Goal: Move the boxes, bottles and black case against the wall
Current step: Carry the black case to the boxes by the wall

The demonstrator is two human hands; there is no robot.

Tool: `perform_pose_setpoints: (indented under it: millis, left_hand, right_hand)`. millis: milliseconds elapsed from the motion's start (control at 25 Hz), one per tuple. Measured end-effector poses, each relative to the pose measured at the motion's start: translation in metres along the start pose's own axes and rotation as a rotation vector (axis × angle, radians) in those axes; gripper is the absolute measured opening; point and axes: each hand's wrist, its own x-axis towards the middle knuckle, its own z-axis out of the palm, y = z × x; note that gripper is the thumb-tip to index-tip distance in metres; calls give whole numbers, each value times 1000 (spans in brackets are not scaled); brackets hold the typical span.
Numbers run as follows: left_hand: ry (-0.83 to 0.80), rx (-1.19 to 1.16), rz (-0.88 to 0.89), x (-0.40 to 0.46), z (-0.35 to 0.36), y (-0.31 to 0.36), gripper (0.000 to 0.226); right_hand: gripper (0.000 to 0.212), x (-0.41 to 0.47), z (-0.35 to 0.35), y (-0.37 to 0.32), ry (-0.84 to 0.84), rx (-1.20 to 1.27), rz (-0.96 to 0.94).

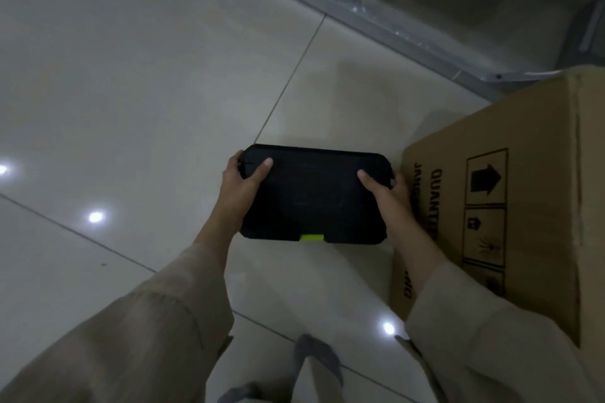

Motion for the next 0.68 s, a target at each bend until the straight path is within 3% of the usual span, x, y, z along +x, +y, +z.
perform_pose_setpoints:
  millis: [200, 320, 400, 680]
  left_hand:
    - [-106, 59, 0, -17, -7, 3, 68]
    - [-80, 47, 26, -49, -20, 5, 57]
    - [-16, 67, 31, -67, -40, -1, 54]
    - [330, 75, -11, -137, -158, -47, 34]
  right_hand:
    - [70, -7, 7, 12, 50, -129, -38]
    - [70, -32, 23, 10, 208, -369, -149]
    - [64, -59, 45, 9, 210, -514, -267]
    - [46, -168, 154, 35, -448, -673, -537]
